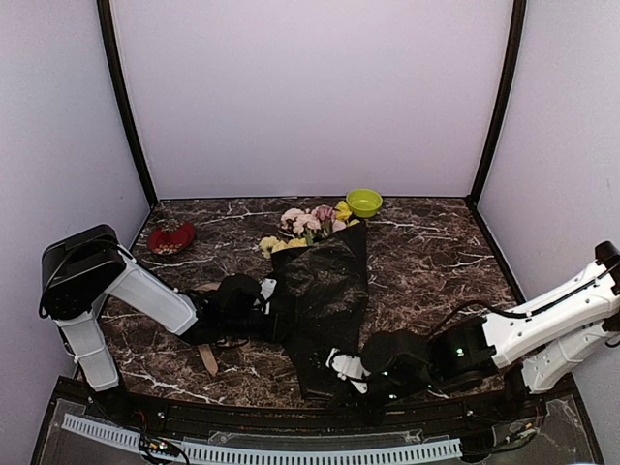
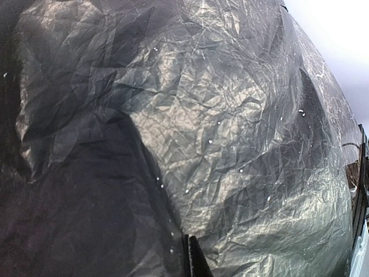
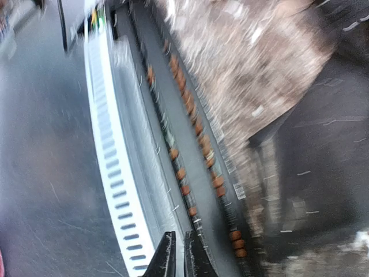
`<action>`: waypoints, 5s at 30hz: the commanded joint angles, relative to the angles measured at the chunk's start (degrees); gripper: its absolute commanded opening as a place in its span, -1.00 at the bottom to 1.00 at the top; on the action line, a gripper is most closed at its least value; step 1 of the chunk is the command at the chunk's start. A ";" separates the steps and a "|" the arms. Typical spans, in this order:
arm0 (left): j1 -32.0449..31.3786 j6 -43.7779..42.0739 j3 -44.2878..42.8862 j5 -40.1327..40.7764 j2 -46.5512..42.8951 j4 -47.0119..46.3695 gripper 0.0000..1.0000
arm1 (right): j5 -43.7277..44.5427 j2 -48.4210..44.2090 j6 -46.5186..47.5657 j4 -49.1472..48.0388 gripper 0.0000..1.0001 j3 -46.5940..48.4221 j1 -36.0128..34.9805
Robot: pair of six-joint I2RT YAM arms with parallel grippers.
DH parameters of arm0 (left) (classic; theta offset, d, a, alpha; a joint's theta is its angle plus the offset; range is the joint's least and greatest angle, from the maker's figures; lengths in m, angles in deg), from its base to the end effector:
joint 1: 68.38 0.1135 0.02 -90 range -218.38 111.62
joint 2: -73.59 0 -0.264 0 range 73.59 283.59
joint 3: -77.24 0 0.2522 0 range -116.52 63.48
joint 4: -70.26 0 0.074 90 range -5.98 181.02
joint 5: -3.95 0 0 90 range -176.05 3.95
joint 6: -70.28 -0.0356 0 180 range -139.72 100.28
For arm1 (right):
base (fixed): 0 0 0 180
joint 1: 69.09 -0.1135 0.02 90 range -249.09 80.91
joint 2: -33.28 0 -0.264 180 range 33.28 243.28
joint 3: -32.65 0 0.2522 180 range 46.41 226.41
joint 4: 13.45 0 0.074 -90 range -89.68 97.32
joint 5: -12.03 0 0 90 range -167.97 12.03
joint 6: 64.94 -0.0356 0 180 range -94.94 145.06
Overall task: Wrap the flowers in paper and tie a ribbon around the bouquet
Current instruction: Press the fold line on the folded bouquet, then pass from the right arm to the left, then pick up the folded bouquet from the center of the board.
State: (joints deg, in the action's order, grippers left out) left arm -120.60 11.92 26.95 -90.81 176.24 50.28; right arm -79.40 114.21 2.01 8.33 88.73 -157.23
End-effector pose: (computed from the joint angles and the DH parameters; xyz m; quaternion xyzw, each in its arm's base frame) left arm 0.1963 -0.2581 0.1128 0.1761 0.8578 -0.3488 0.3339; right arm 0.0083 0.2824 0.1885 -0.5037 0.7808 0.3114 0.1992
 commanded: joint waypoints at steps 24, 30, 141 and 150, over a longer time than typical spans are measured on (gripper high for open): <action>0.53 -5.11 -1.86 -0.65 -0.19 1.93 -1.00 | 2.96 -3.50 -3.88 3.49 -0.96 -4.83 4.01; 0.55 -6.15 -2.73 -0.91 -0.09 2.43 -1.00 | 1.44 -1.55 0.39 0.77 -0.94 -0.30 10.00; -15.45 -9.65 1.53 0.84 -4.47 20.34 -0.13 | -17.14 6.50 -41.09 -41.95 0.16 -21.50 30.30; -15.38 -9.93 1.77 0.58 -4.30 19.86 -0.13 | -18.86 9.83 -43.64 -48.44 -0.18 -22.31 30.23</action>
State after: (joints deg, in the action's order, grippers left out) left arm -135.80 1.91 26.10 -90.11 170.97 62.43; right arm -96.10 122.43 -40.10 -34.03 66.83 -127.15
